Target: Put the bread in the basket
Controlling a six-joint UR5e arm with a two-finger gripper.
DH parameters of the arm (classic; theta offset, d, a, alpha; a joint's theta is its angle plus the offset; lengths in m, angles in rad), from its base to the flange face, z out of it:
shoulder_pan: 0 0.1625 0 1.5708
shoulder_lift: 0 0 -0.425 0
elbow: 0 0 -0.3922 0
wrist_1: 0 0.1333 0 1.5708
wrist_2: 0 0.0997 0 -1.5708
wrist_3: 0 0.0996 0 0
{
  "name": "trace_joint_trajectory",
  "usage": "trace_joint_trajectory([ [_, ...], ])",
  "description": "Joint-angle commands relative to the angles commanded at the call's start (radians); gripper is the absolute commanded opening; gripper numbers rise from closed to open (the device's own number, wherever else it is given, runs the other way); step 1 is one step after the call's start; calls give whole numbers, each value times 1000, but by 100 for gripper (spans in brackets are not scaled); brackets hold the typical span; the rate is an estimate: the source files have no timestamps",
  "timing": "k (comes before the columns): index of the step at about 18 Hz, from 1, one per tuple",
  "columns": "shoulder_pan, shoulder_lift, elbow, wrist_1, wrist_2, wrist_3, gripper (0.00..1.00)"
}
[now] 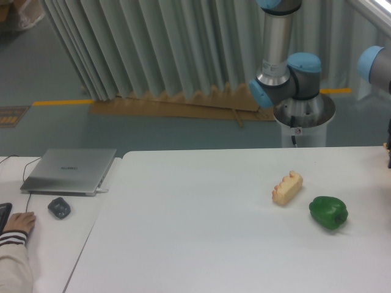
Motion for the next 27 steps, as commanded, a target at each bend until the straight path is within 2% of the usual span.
trace_joint_trajectory([
  [2,-20,14,-20,0,-2,-55,100],
  [6,-69,15,-22,-2,-3,-124,100],
  [10,-72,35,-45,8,-44,-169,100],
  [14,-80,51,-45,5,-35,-184,100],
  [18,-152,57,-64,-5,-32,-411,100],
  [21,-190,61,-89,-2,-40,-443,100],
  [25,-216,71,-114,0,-51,-552,100],
  [27,-229,101,-150,-9,-40,-572,100],
])
